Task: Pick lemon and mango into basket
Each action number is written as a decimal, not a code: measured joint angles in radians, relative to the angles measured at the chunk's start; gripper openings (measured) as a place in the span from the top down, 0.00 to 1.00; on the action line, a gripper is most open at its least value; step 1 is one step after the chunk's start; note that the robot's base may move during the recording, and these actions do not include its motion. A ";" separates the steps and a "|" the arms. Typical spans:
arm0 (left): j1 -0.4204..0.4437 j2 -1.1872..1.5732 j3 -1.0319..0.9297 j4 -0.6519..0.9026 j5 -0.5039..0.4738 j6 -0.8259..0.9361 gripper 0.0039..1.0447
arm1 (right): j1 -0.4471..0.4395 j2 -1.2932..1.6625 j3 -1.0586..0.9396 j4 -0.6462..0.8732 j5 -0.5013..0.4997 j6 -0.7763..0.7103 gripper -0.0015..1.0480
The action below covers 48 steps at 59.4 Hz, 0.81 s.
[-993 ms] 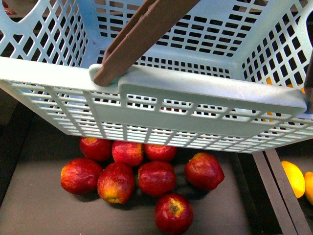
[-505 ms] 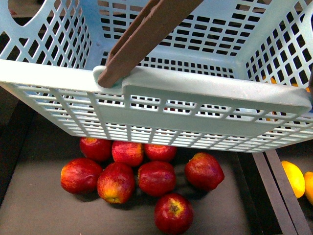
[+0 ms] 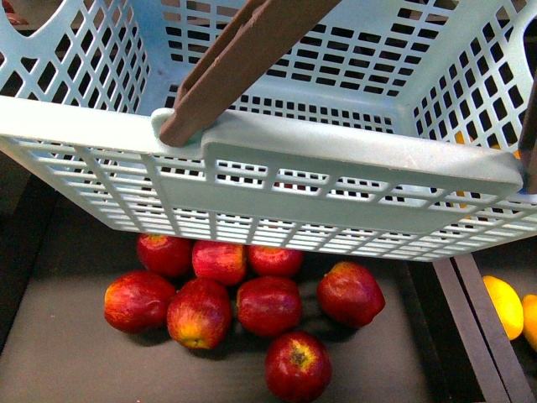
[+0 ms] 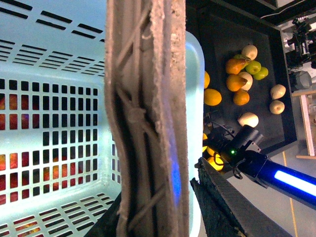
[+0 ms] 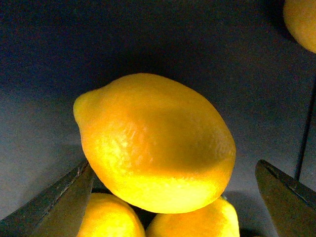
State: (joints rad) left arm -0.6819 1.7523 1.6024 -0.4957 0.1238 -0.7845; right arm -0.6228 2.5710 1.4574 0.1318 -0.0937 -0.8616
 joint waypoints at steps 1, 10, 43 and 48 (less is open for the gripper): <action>0.000 0.000 0.000 0.000 0.000 0.000 0.74 | 0.000 0.003 0.006 -0.003 0.000 -0.002 0.08; 0.000 0.000 0.000 0.000 0.000 0.000 0.74 | 0.000 0.044 0.071 -0.014 0.006 -0.010 0.08; 0.000 0.000 0.000 0.000 0.000 0.000 0.74 | 0.039 0.163 0.257 -0.026 0.026 0.008 0.08; 0.000 0.000 0.000 0.000 0.000 0.000 0.74 | 0.044 0.168 0.266 -0.026 0.026 0.009 0.08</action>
State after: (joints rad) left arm -0.6819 1.7523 1.6024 -0.4957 0.1242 -0.7849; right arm -0.5789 2.7388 1.7233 0.1059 -0.0673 -0.8528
